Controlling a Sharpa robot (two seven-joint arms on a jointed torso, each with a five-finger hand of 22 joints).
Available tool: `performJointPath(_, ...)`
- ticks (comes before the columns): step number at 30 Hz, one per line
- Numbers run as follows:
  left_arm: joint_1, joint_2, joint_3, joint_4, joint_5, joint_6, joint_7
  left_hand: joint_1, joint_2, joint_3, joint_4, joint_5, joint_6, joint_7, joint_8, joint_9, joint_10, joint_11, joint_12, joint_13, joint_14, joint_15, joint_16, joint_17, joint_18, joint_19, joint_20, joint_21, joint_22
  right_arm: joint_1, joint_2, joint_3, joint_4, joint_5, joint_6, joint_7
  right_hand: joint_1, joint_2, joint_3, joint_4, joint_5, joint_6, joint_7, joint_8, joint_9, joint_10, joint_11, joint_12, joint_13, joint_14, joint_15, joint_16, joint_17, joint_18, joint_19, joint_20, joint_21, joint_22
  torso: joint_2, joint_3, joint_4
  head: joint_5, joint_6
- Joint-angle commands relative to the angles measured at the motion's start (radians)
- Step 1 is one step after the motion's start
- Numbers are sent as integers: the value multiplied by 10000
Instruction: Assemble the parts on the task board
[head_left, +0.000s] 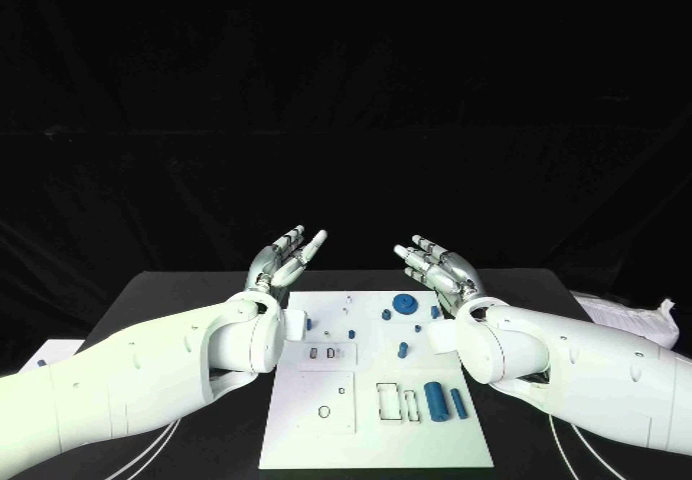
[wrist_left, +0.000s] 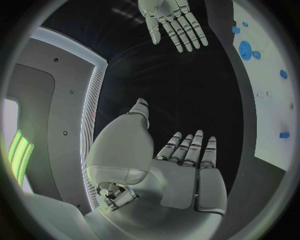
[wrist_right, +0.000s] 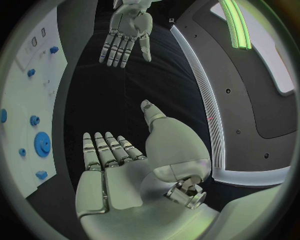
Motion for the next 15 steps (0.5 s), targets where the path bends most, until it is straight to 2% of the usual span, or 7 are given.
performJointPath(1, 15, 19, 2, -8, -79, 641, 73, 570, 22, 2, 158, 76, 272, 821, 84, 36, 231, 95, 68, 32, 249, 54, 91, 38, 262, 10, 180, 61, 22, 19, 58, -14, -104, -961, 1909, -681, 883, 167, 24, -456, 118, 826, 1505, 134, 89, 1068, 181, 154, 91, 1018, 163, 171, 89, 77, 667, 144, 331, 157, 1, -1, -1, 1, 0)
performJointPath(4, 15, 19, 2, -8, -79, 641, 73, 1002, 248, 114, 57, 78, 1038, 1037, 238, 128, 1262, 354, 264, 144, 1187, 137, 297, 169, 425, 319, 210, 195, 100, 34, 104, -30, -196, -1167, 2379, -856, 1323, 231, 105, -809, 124, 2156, 1503, 381, 238, 2727, 237, 432, 230, 2696, 184, 438, 230, 63, 1526, 106, 724, 339, 1, -1, -1, 1, 0)
performJointPath(6, 15, 19, 2, -8, -79, 641, 73, 1280, 364, 113, -25, 76, 1815, 1132, 394, 208, 2323, 490, 460, 233, 2576, 232, 635, 350, 457, 1130, 211, 539, 286, 39, 118, -35, -224, -1229, 2520, -908, 1598, 252, 202, -1057, 148, 3253, 1386, 578, 338, 4234, 92, 674, 317, 4249, 21, 712, 324, 233, 2244, 105, 1048, 472, 1, -1, -1, 1, 0)
performJointPath(8, 15, 19, 2, -8, -79, 641, 73, 1473, 429, 90, -103, 80, 2551, 1040, 542, 278, 3204, 586, 607, 290, 3908, 269, 964, 509, 436, 2135, 222, 967, 504, 40, 123, -37, -234, -1250, 2569, -927, 1757, 249, 302, -1232, 146, 4279, 1267, 755, 418, 5663, -76, 911, 386, 5695, -174, 978, 403, 422, 2950, 111, 1354, 587, 1, -1, -1, 1, 0)
performJointPath(9, 13, -356, -1, -5, 204, 943, 617, 1582, 476, 74, -152, 80, 3079, 933, 653, 329, 4011, 638, 771, 356, 4555, 263, 1154, 582, 428, 3162, 182, 1403, 722, 89, 13, -15, -740, -3293, 1292, -447, 1790, 239, 342, -1290, 139, 4680, 1207, 808, 439, 5918, -140, 940, 376, 5944, -236, 1014, 396, 493, 3193, 97, 1453, 616, 113, -15, 0, -165, -23)
performJointPath(11, 13, -439, -2, 40, 219, 1046, 662, 1725, 563, -5, -217, 73, 3972, 963, 801, 387, 5511, 517, 1007, 429, 5267, 95, 1324, 615, 577, 4971, 177, 2185, 1070, 109, -27, 0, -765, -3698, 1117, -399, 1817, 239, 471, -1396, 141, 5437, 1127, 850, 439, 6360, -261, 913, 328, 6413, -366, 1028, 364, 639, 3834, 102, 1694, 678, 170, -17, -15, -156, 2)
performJointPath(15, 14, -587, -3, 156, 232, 1208, 667, 1924, 673, -133, -330, 74, 5386, 989, 1026, 468, 6817, 214, 1143, 428, 6446, -266, 1618, 681, 846, 6212, 65, 2743, 1228, 166, -115, 36, -749, -4411, 885, -368, 1792, 180, 717, -1544, 137, 6322, 1038, 809, 405, 6858, -375, 783, 304, 7028, -519, 1000, 347, 743, 4910, 80, 2079, 765, 282, -16, -19, -182, 35)
